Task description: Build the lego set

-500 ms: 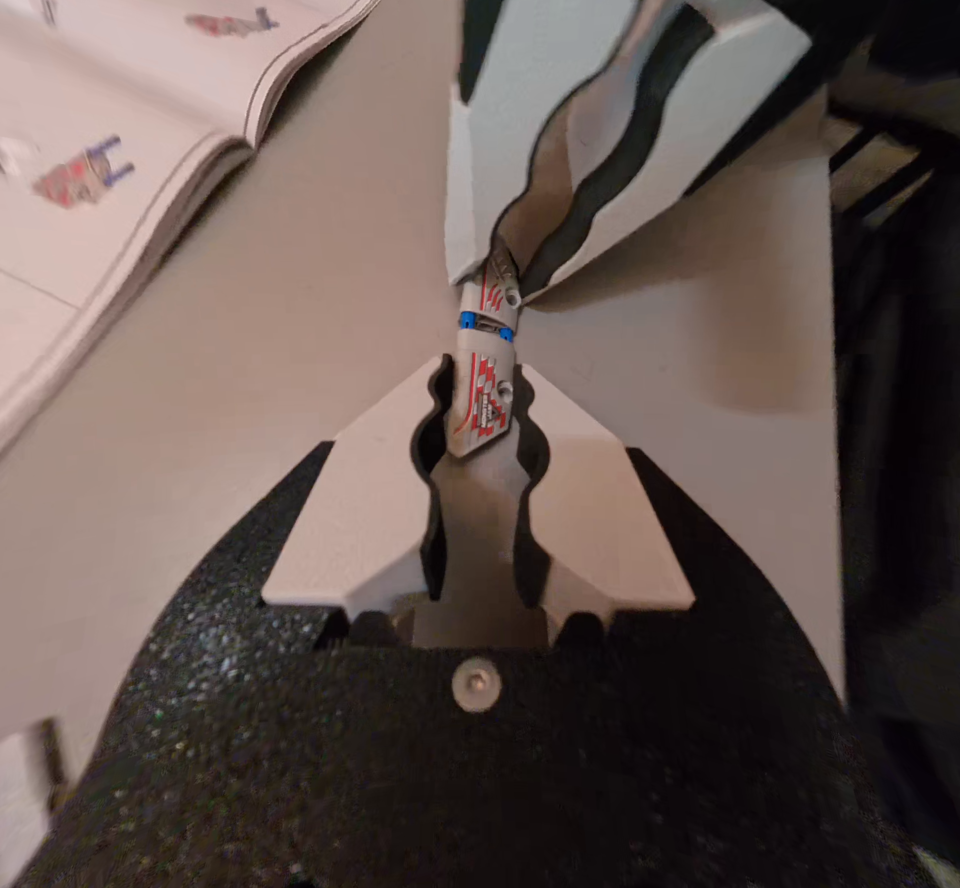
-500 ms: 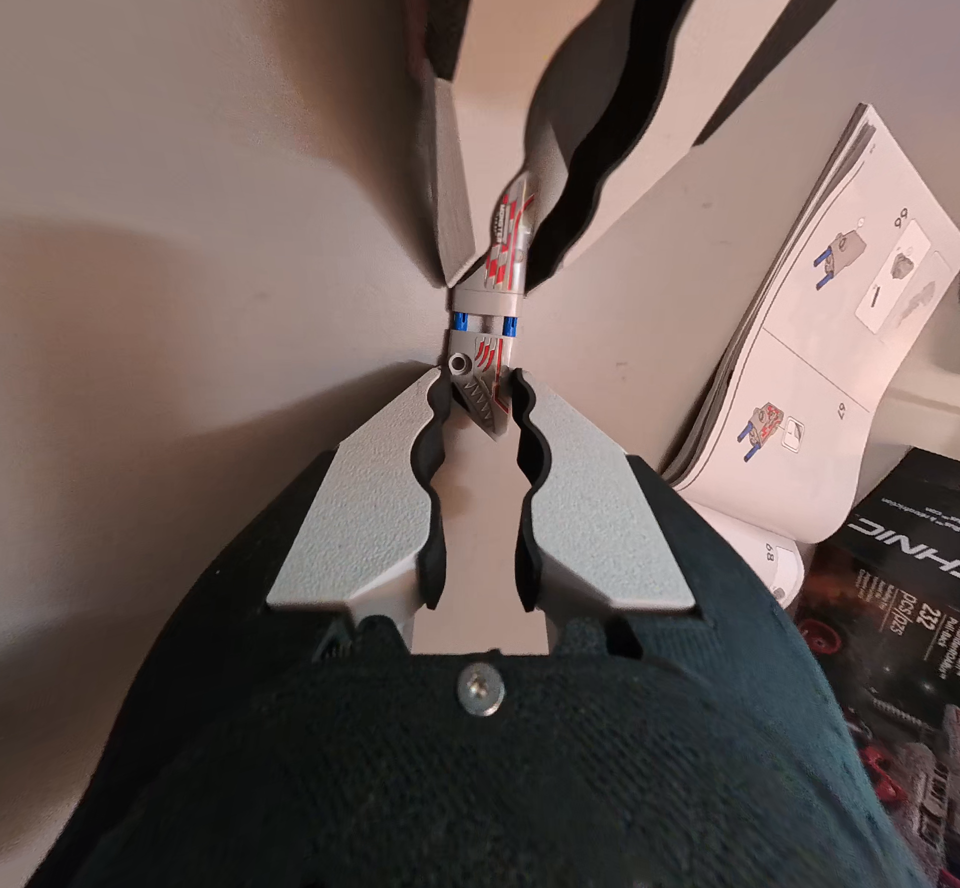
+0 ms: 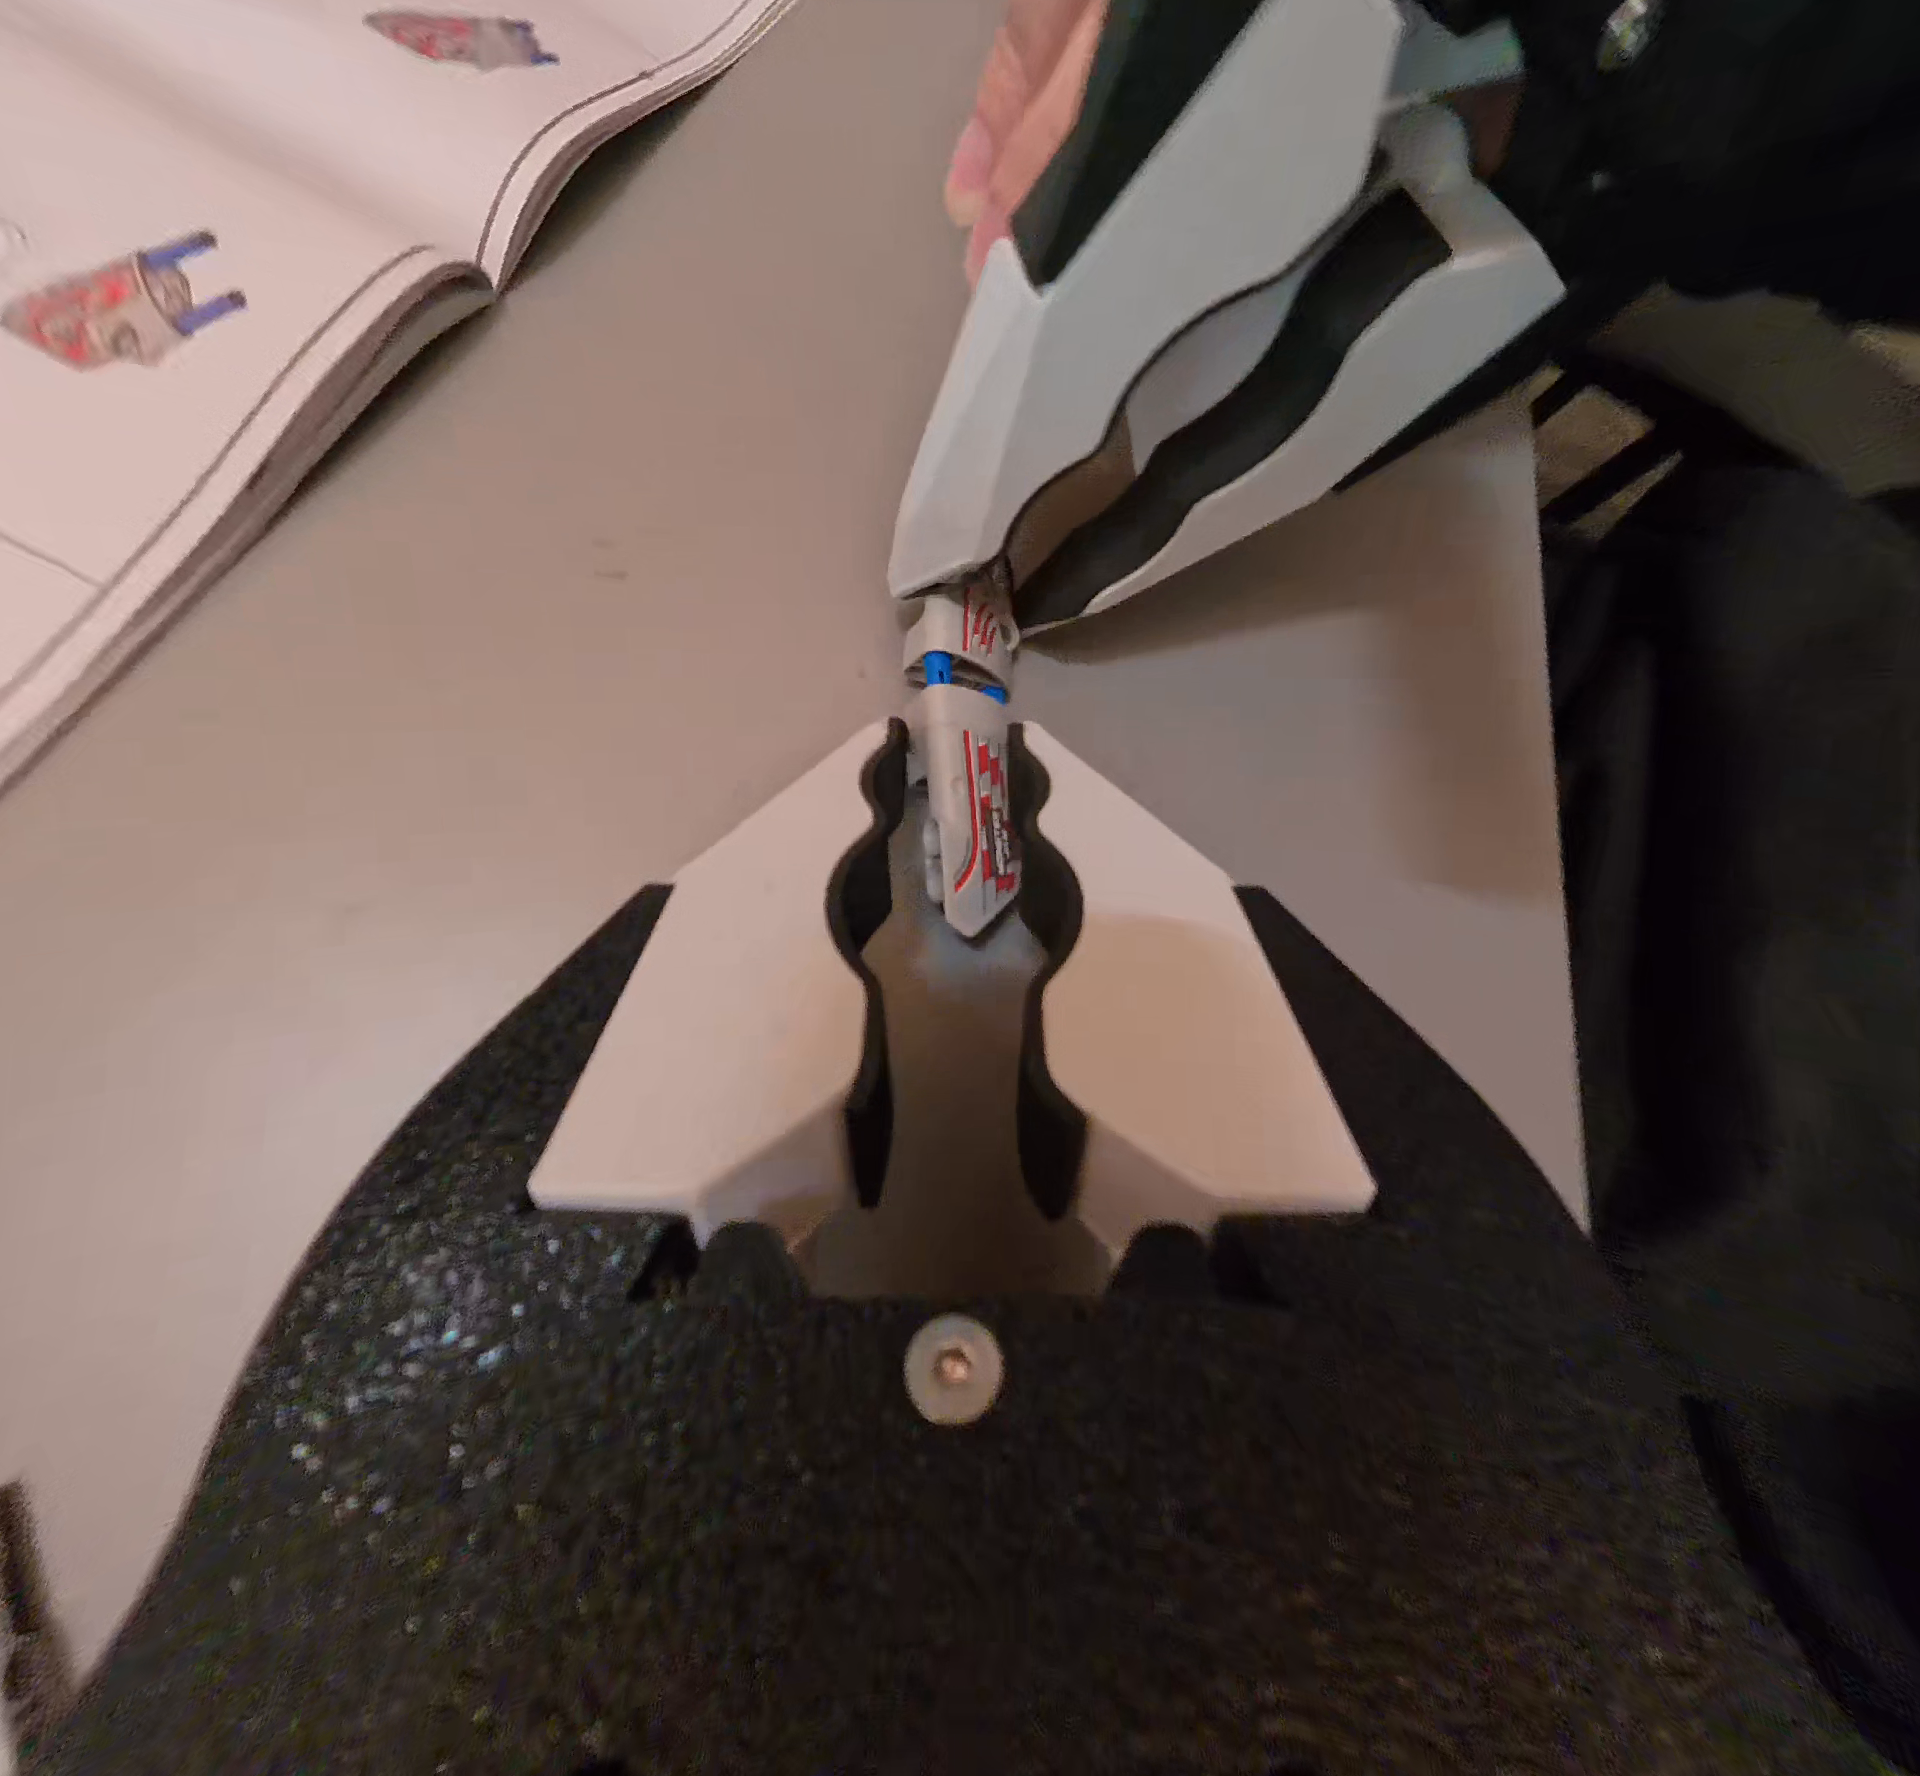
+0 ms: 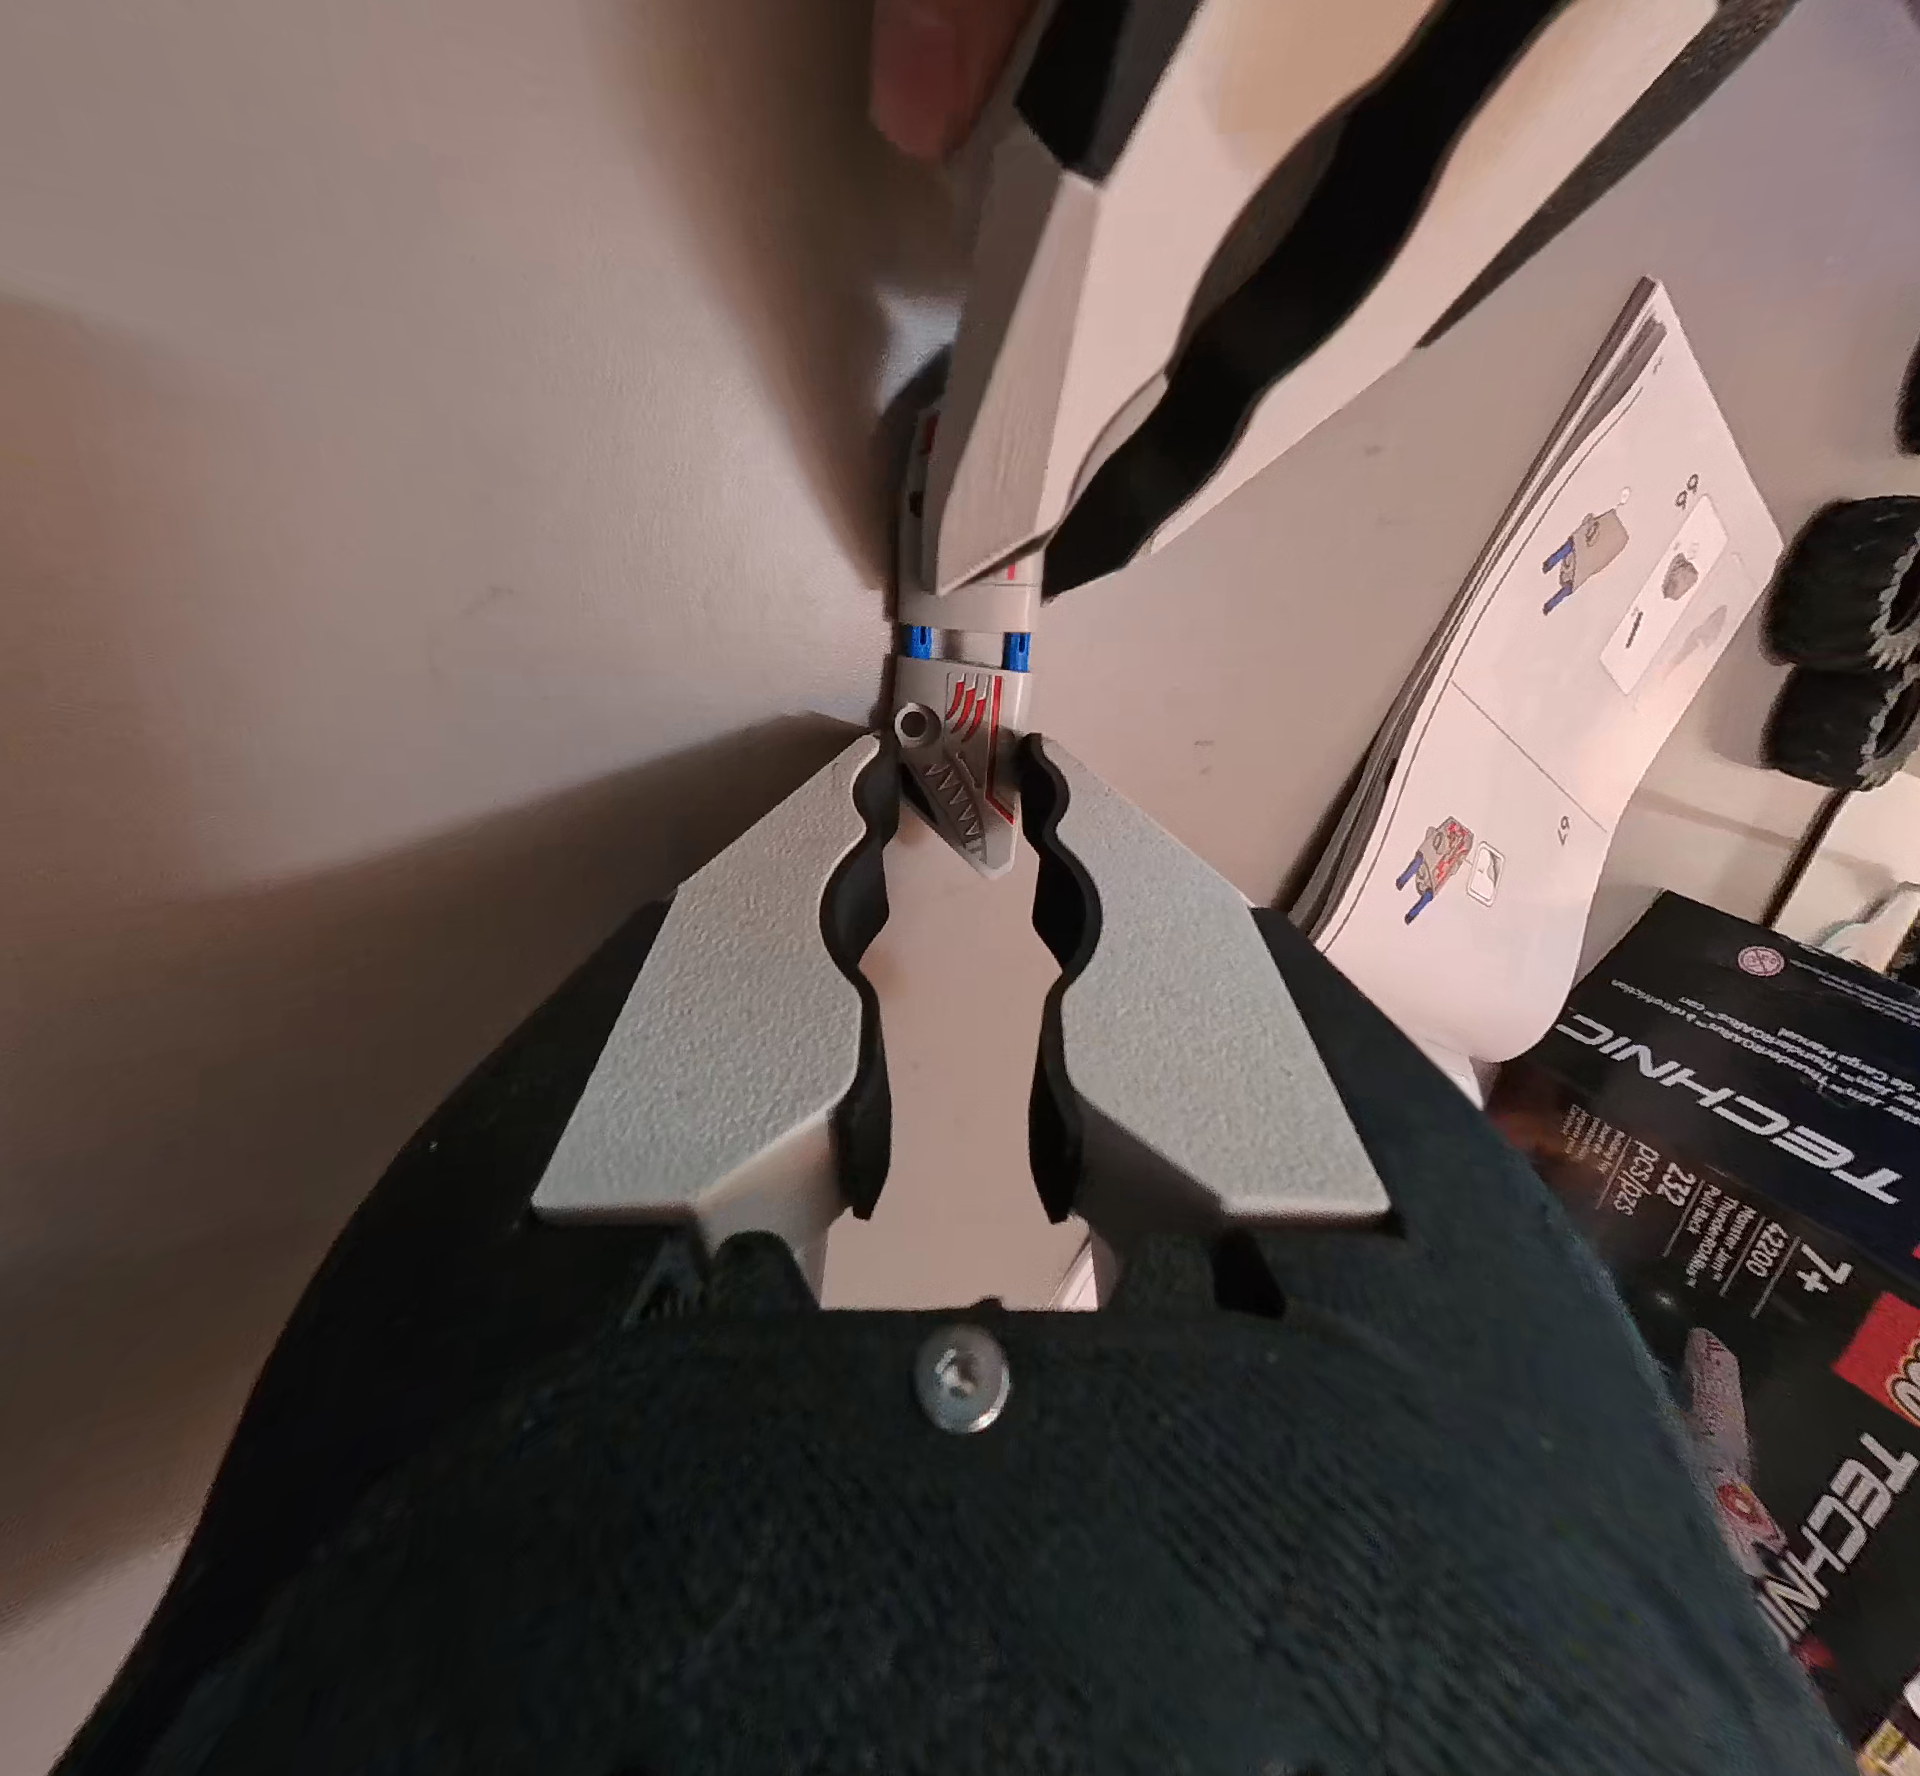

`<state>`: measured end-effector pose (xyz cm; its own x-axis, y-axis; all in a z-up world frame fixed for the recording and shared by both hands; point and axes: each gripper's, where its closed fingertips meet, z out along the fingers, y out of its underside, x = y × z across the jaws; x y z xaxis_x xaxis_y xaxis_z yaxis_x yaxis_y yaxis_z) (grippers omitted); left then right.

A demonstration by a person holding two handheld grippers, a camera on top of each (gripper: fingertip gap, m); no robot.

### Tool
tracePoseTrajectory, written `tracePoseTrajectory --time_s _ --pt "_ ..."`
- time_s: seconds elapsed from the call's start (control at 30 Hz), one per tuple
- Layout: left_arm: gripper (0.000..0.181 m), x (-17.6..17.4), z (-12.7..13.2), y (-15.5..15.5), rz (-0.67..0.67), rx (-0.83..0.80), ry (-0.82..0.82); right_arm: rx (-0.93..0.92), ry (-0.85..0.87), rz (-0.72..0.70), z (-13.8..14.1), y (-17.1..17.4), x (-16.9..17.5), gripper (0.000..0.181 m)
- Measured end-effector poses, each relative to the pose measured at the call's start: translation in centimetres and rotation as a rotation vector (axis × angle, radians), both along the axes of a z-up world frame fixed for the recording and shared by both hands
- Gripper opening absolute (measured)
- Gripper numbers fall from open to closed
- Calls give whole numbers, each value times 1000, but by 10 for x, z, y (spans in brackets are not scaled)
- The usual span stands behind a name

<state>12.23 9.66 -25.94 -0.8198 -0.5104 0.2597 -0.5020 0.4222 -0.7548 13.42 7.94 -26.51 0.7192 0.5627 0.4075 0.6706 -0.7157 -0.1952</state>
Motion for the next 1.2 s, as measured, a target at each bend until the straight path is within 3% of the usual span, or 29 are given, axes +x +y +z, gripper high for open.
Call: tracePoseTrajectory --time_s 0.13,0.3,0.43,0.6,0.8,1.2 --pt "20 -3 -1 -1 -42 52 -68 -15 -28 1 0 0 0 22" --pt "26 1 27 18 39 -78 -49 7 -28 -14 0 0 0 22" --pt "26 -18 15 35 53 -53 179 22 -47 -18 1 0 0 22" --pt "22 -21 4 14 73 -122 322 37 -37 -31 1 0 0 22" --pt "11 -9 -2 5 161 -132 329 72 -20 -33 1 1 0 22" --pt "10 -8 -1 7 151 -182 363 150 -73 -53 3 3 1 22"
